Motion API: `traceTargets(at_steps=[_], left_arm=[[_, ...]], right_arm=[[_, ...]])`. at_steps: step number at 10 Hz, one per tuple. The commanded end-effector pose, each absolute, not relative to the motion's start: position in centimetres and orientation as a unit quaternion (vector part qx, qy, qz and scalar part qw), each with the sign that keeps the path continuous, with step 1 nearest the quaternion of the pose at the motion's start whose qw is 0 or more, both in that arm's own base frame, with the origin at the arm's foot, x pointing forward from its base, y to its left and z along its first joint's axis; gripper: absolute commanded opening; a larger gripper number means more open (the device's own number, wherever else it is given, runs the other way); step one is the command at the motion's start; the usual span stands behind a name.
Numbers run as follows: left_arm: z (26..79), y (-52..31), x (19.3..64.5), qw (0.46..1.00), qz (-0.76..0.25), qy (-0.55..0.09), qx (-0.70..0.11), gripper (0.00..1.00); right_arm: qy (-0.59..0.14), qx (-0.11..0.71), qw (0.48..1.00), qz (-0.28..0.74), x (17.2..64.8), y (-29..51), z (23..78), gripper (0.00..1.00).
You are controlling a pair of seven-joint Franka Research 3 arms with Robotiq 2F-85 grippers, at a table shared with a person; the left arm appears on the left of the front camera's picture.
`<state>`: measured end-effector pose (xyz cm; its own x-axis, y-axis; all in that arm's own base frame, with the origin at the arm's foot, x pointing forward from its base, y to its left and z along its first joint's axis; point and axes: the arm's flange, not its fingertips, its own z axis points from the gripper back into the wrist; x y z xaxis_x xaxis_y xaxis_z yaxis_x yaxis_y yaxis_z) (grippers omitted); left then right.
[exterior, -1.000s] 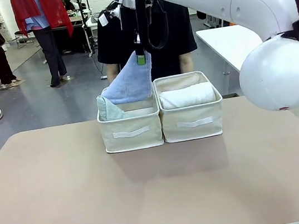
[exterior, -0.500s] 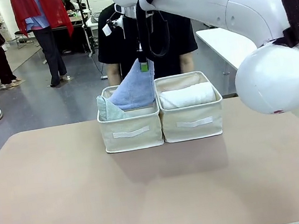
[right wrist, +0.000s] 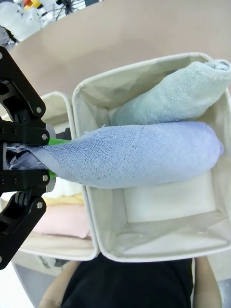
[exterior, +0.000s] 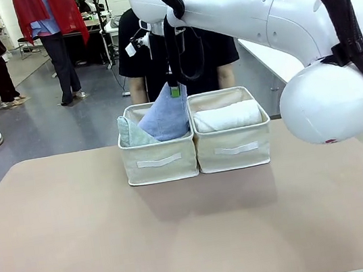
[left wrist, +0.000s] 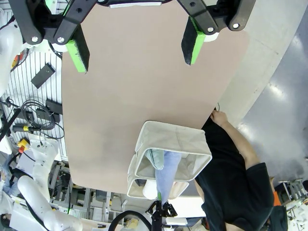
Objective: Sort the towels based on their folding style.
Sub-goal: Pick up another triangle-folded towel from the table and place it in the left Fabric basket.
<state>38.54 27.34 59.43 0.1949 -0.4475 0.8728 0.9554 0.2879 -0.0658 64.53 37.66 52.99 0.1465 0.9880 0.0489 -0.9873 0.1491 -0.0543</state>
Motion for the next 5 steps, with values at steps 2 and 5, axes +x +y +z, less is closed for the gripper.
traceTargets(at_steps=[2,5], left_arm=[[59.4,27.5,38.3,0.695,-0.506,-0.395,-0.323,1.00],[59.4,27.5,38.3,0.695,-0.506,-0.395,-0.323,1.00]], right_arm=[[-0.031,-0.009,0.747,0.664,67.2,39.8,53.0,0.17],[-0.029,-0.006,0.740,0.672,67.2,40.3,51.7,0.17]])
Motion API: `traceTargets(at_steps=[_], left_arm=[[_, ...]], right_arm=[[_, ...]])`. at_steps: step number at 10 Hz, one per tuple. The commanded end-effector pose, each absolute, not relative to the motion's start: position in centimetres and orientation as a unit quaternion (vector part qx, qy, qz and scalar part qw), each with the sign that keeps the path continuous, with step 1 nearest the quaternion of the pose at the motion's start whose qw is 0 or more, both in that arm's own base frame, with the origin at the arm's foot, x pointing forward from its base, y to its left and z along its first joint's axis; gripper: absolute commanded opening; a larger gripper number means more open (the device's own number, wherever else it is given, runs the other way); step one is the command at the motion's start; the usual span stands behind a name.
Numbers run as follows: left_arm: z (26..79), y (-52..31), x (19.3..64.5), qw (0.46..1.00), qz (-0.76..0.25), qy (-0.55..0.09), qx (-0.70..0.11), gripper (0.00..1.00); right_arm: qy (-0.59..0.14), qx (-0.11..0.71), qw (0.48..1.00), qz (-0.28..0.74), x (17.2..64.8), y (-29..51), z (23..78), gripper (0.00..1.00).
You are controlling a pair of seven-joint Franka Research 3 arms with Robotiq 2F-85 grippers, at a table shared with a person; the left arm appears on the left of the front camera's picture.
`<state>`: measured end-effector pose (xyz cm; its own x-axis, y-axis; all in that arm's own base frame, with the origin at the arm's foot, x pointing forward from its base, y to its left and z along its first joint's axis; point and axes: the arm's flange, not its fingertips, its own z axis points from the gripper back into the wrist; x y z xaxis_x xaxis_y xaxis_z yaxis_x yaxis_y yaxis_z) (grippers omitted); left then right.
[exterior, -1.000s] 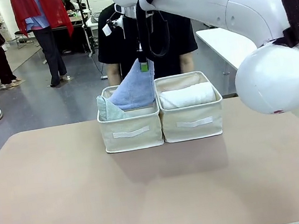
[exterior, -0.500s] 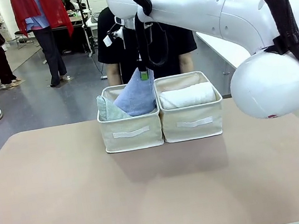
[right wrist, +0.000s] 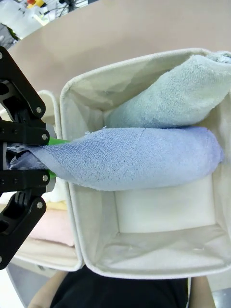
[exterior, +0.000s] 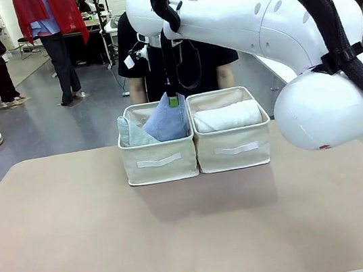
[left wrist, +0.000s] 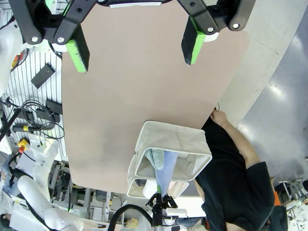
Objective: Sort the towels based on their folding style.
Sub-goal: Pick up another triangle-folded towel from the table and place it in the left Fabric basket.
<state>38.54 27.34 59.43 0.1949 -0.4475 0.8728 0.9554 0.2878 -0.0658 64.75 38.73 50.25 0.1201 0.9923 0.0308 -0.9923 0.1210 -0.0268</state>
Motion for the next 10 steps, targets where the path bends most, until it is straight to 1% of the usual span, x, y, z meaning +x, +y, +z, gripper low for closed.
traceTargets(at_steps=[1,10], left_arm=[[59.4,27.5,38.3,0.695,-0.506,-0.395,-0.323,1.00],[59.4,27.5,38.3,0.695,-0.506,-0.395,-0.323,1.00]], right_arm=[[-0.022,-0.006,0.738,0.675,67.2,40.5,51.1,0.17],[0.020,0.009,0.727,0.687,67.2,41.4,47.9,0.17]])
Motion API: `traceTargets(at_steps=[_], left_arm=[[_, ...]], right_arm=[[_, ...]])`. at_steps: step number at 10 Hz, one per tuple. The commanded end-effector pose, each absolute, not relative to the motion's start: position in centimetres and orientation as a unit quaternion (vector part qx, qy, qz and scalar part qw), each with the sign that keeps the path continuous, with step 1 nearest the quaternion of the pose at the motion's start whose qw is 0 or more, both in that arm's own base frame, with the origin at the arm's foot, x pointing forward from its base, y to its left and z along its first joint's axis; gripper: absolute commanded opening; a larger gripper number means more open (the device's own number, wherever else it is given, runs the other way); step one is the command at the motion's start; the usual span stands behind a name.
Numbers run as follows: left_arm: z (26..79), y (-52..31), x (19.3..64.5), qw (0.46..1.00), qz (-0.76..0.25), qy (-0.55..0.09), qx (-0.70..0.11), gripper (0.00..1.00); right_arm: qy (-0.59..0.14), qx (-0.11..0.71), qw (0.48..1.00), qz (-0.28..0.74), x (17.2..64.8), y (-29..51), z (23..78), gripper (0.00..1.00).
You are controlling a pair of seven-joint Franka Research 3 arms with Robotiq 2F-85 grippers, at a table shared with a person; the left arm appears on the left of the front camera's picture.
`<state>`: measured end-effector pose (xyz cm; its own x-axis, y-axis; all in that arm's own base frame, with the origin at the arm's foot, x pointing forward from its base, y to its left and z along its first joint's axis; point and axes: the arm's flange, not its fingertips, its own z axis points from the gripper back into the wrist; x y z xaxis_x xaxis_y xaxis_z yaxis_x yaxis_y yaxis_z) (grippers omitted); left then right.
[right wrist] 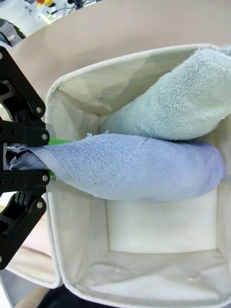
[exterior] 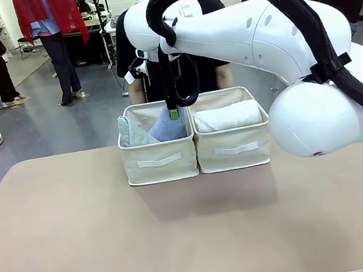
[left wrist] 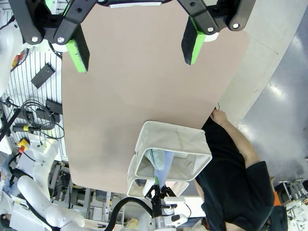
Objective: Sort the towels based on their folding style.
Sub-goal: Pick up another triangle-folded towel from the table and place it in the left Fabric basket.
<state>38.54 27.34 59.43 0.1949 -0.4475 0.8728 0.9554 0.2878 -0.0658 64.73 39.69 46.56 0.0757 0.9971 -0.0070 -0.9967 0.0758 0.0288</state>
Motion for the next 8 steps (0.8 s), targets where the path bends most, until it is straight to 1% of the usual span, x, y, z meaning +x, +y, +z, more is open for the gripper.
traceTargets(at_steps=[1,2,3,4,5,6,8], left_arm=[[59.45,27.46,38.27,0.695,-0.506,-0.395,-0.323,1.00],[59.45,27.46,38.27,0.695,-0.506,-0.395,-0.323,1.00],[59.45,27.46,38.27,0.695,-0.506,-0.395,-0.323,1.00],[59.45,27.46,38.27,0.695,-0.506,-0.395,-0.323,1.00],[59.45,27.46,38.27,0.695,-0.506,-0.395,-0.323,1.00],[59.45,27.46,38.27,0.695,-0.506,-0.395,-0.323,1.00],[59.45,27.46,38.27,0.695,-0.506,-0.395,-0.323,1.00]], right_arm=[[0.020,0.010,0.725,0.688,67.16,41.49,47.86,0.17],[0.019,0.009,0.724,0.690,67.14,41.47,47.84,0.17],[0.016,0.011,0.720,0.693,67.09,41.45,47.97,0.36],[0.013,0.012,0.718,0.696,66.95,41.40,48.18,0.77],[0.012,0.013,0.718,0.696,66.89,41.35,48.33,0.96],[0.011,0.014,0.719,0.695,66.91,41.32,48.42,1.00],[0.012,0.015,0.719,0.695,67.00,41.29,48.38,1.00]])
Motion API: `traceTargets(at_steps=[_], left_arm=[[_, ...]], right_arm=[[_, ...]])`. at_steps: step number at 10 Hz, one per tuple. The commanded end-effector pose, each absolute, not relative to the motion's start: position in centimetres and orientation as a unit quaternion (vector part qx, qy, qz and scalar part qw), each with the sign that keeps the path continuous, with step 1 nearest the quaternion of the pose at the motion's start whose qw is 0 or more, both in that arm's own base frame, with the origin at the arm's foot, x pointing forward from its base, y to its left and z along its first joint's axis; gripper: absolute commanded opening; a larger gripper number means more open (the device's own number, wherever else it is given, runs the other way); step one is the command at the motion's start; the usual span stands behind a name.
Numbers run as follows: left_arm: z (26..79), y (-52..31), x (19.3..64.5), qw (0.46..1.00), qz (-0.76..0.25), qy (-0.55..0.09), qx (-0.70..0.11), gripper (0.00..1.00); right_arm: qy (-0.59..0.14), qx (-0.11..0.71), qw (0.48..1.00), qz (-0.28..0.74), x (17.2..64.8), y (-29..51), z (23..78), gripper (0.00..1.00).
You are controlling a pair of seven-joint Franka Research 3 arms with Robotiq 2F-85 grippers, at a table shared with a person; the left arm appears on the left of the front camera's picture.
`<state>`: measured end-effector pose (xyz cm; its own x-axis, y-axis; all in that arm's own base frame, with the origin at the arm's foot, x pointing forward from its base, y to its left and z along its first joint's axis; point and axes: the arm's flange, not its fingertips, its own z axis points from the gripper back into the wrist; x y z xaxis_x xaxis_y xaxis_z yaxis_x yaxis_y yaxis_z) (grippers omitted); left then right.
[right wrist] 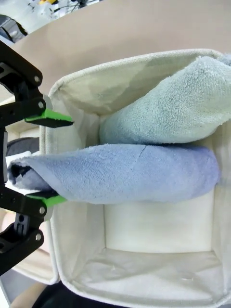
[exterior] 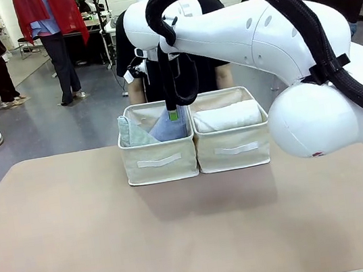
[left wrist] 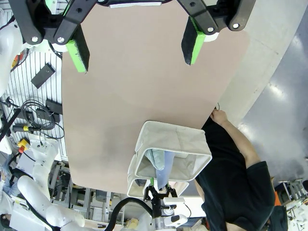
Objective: Sort the towels based on their folding style.
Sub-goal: Pick up another triangle-folded towel from the table and place it in the left Fabric basket.
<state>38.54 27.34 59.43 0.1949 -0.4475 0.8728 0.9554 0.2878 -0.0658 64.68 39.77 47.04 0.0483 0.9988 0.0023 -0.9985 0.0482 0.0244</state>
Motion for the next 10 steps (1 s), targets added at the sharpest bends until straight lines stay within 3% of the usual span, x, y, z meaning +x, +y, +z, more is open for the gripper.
traceTargets(at_steps=[1,7,9,10], left_arm=[[59.4,27.5,38.3,0.695,-0.506,-0.395,-0.323,1.00],[59.4,27.5,38.3,0.695,-0.506,-0.395,-0.323,1.00],[59.4,27.5,38.3,0.695,-0.506,-0.395,-0.323,1.00],[59.4,27.5,38.3,0.695,-0.506,-0.395,-0.323,1.00]], right_arm=[[0.012,0.016,0.719,0.695,67.0,41.3,48.4,1.00],[0.008,0.017,0.720,0.694,67.0,41.2,49.2,1.00],[-0.011,0.027,0.711,0.702,64.6,39.6,53.7,1.00],[-0.028,0.035,0.731,0.681,62.5,37.5,56.4,1.00]])
